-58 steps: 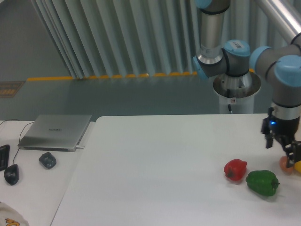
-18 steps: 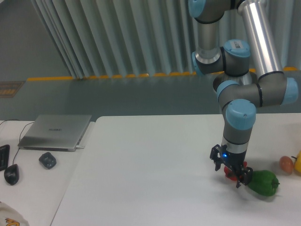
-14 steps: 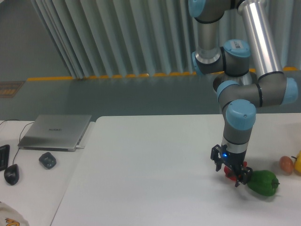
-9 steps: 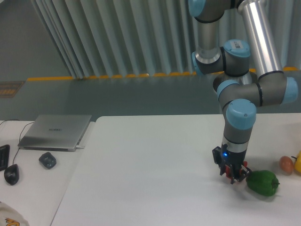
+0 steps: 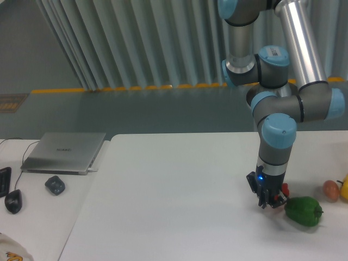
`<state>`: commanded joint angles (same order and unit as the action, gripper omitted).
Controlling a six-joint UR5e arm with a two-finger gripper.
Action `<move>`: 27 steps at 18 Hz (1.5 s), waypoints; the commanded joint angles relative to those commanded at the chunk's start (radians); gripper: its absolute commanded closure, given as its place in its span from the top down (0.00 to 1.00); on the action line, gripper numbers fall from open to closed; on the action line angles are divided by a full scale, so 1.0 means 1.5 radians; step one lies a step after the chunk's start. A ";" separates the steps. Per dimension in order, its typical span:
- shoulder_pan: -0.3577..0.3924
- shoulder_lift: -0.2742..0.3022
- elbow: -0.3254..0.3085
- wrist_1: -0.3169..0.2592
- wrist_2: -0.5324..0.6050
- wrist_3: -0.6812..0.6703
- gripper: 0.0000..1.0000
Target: Place the red peppers in a basket
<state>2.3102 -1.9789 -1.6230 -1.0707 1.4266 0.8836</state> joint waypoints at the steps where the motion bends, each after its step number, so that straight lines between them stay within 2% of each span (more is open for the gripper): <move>1: 0.001 0.003 0.002 0.000 0.000 0.001 0.00; 6: 0.024 0.049 0.044 -0.002 -0.002 0.006 0.00; 9: 0.054 0.055 0.084 -0.007 -0.001 0.018 0.00; 10: 0.065 0.055 0.085 -0.007 -0.001 0.037 0.00; 12: 0.114 0.081 0.083 -0.007 -0.002 0.116 0.00; 15: 0.168 0.083 0.079 -0.010 -0.016 0.211 0.00; 18: 0.222 0.086 0.075 -0.042 -0.017 0.321 0.00; 19: 0.252 0.091 0.069 -0.058 -0.017 0.387 0.00; 22: 0.323 0.092 0.046 -0.071 -0.016 0.538 0.00; 27: 0.386 0.091 0.028 -0.077 -0.013 0.694 0.00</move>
<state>2.8898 -1.8423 -1.5815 -1.1857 1.4066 1.9246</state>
